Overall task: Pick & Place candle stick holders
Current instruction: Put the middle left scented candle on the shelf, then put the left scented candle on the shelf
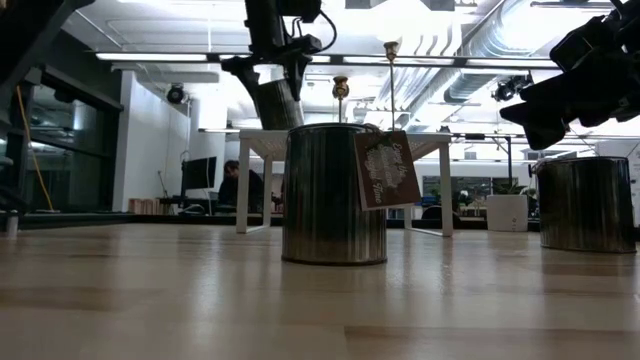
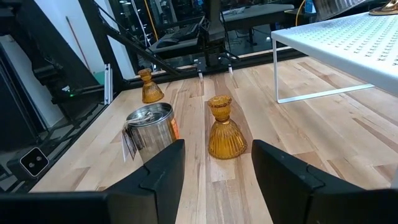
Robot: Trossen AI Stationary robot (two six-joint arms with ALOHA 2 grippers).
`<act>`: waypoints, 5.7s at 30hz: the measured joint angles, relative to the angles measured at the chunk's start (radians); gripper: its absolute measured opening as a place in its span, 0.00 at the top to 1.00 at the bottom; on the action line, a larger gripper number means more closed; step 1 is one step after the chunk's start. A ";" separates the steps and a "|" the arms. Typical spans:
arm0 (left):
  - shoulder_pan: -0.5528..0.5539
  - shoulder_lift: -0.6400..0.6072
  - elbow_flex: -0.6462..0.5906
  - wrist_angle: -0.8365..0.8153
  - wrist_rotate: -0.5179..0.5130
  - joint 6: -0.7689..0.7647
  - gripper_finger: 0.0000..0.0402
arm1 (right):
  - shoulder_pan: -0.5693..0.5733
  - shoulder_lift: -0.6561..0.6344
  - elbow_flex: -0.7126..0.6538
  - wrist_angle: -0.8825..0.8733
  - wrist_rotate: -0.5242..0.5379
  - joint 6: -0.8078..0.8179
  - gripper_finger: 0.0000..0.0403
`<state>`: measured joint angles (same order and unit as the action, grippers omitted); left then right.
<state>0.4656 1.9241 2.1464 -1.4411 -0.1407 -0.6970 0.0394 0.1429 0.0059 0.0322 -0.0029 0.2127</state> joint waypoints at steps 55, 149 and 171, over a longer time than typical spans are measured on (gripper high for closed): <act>-0.001 0.015 -0.001 0.054 -0.022 0.105 0.02 | 0.000 0.000 0.000 0.001 0.000 0.000 0.56; -0.678 -0.056 -0.496 0.601 0.137 -0.418 0.00 | 0.000 0.000 0.000 -0.002 0.000 0.000 0.56; -0.675 0.089 -0.380 0.540 0.149 -0.402 0.00 | 0.000 0.003 0.000 -0.002 -0.001 0.000 0.56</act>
<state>-0.2096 2.0135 1.7662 -0.9006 0.0081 -1.0991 0.0395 0.1460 0.0057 0.0299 -0.0035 0.2129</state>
